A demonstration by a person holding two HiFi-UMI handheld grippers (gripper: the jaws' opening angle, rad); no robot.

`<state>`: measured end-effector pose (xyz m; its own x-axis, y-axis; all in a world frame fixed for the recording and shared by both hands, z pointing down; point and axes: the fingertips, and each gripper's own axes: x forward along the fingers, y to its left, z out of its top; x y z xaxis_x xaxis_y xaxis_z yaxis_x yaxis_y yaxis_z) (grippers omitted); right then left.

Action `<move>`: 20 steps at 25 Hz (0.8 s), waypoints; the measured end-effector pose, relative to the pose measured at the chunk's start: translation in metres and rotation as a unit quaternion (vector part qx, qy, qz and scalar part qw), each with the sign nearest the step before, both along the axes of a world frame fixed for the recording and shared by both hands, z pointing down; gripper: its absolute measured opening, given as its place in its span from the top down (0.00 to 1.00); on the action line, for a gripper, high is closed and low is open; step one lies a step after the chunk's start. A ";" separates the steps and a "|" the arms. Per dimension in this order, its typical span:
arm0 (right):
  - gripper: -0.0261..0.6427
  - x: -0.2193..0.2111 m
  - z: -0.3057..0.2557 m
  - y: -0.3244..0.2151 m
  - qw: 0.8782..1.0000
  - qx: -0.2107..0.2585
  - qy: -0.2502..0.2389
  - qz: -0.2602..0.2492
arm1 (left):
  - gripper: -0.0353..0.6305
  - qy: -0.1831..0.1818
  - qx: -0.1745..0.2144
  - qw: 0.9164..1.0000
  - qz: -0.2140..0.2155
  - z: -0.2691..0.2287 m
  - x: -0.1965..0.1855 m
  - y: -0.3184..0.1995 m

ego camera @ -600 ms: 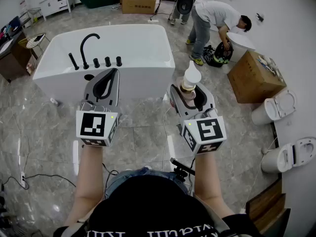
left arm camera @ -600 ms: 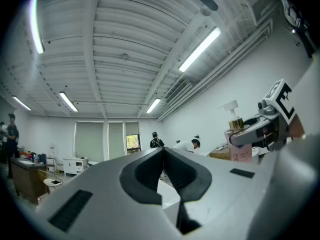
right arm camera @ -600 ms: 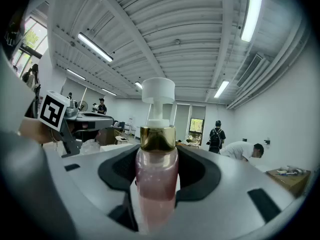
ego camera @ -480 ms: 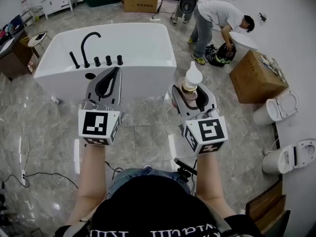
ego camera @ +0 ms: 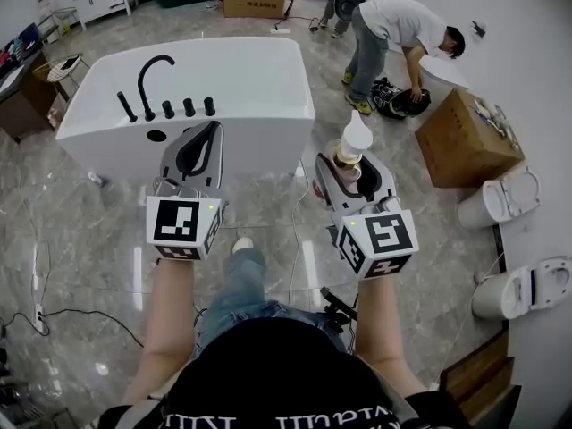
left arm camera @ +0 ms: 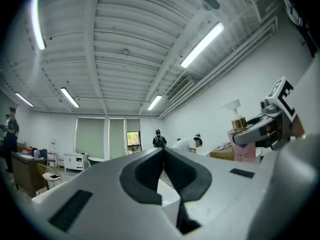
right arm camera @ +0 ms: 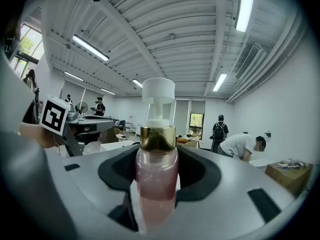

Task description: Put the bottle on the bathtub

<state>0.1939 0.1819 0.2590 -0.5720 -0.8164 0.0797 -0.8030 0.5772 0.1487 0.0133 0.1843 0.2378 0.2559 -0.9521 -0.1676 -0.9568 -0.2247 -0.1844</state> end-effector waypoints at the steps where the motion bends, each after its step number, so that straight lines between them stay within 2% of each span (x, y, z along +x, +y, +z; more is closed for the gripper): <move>1: 0.63 0.000 0.001 -0.004 1.000 0.000 0.000 0.001 | 0.93 -0.001 -0.002 1.000 -0.001 0.001 -0.001 -0.005; 10: 0.63 -0.019 0.013 -0.070 1.000 -0.014 -0.023 0.005 | 0.93 0.010 -0.012 1.000 0.000 0.013 -0.028 -0.080; 14: 0.63 -0.025 0.020 -0.122 0.999 -0.028 -0.014 0.008 | 0.93 0.021 -0.020 1.000 0.005 0.022 -0.036 -0.134; 20: 0.63 -0.058 0.022 -0.220 0.999 -0.045 0.001 0.003 | 0.93 0.043 -0.037 0.998 -0.001 0.031 -0.072 -0.232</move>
